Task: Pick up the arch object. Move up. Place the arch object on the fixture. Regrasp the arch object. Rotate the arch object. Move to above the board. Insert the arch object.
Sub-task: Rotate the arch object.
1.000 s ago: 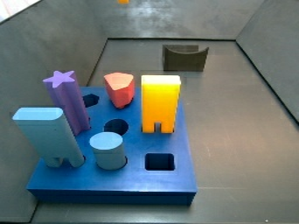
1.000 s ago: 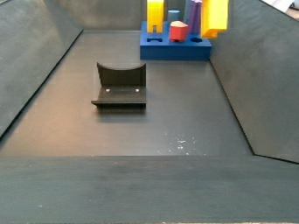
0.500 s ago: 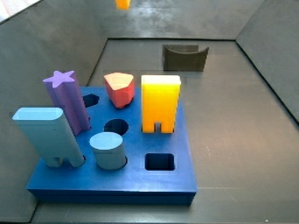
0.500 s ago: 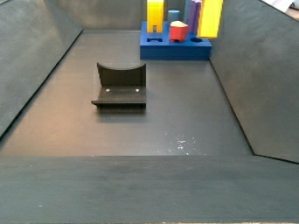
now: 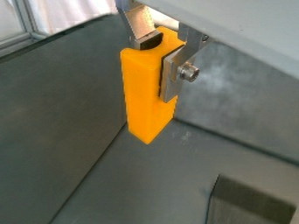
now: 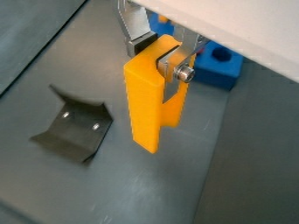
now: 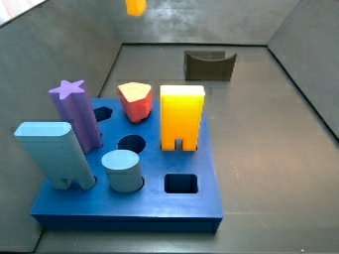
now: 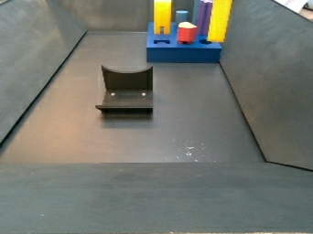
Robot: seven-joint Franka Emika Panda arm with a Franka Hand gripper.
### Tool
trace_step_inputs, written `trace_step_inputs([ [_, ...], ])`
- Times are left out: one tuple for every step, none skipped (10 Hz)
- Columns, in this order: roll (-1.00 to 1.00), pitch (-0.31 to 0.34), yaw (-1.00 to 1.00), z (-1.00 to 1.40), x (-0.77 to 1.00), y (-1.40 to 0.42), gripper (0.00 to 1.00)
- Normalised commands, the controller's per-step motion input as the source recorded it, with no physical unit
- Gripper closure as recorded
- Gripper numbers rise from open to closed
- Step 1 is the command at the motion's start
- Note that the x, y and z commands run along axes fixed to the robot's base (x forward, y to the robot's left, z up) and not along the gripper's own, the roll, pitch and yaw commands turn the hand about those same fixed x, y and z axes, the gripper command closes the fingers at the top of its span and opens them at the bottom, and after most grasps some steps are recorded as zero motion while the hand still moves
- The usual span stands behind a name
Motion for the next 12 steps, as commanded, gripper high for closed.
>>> trace_step_inputs([
  [-0.66,0.110,-0.20,0.02,0.01,0.03,1.00],
  [-0.53,0.099,-0.16,0.02,0.02,0.02,1.00],
  [-0.26,0.087,-0.08,0.02,0.02,0.01,1.00],
  [-0.21,0.086,-0.06,0.02,0.03,0.01,1.00],
  [-0.06,0.026,-1.00,0.00,-0.09,0.01,1.00],
  [-0.05,0.026,-1.00,0.00,-0.09,0.02,1.00],
  [-0.06,0.026,-1.00,0.01,-0.07,0.02,1.00],
  [-0.06,0.026,-1.00,0.02,-0.06,0.02,1.00],
  [-0.07,0.027,-1.00,0.03,-0.05,0.02,1.00],
  [-0.08,0.030,-1.00,0.03,-0.05,0.02,1.00],
  [-0.09,0.034,-1.00,0.03,-0.04,0.02,1.00],
  [-0.11,0.038,-1.00,0.04,-0.04,0.02,1.00],
])
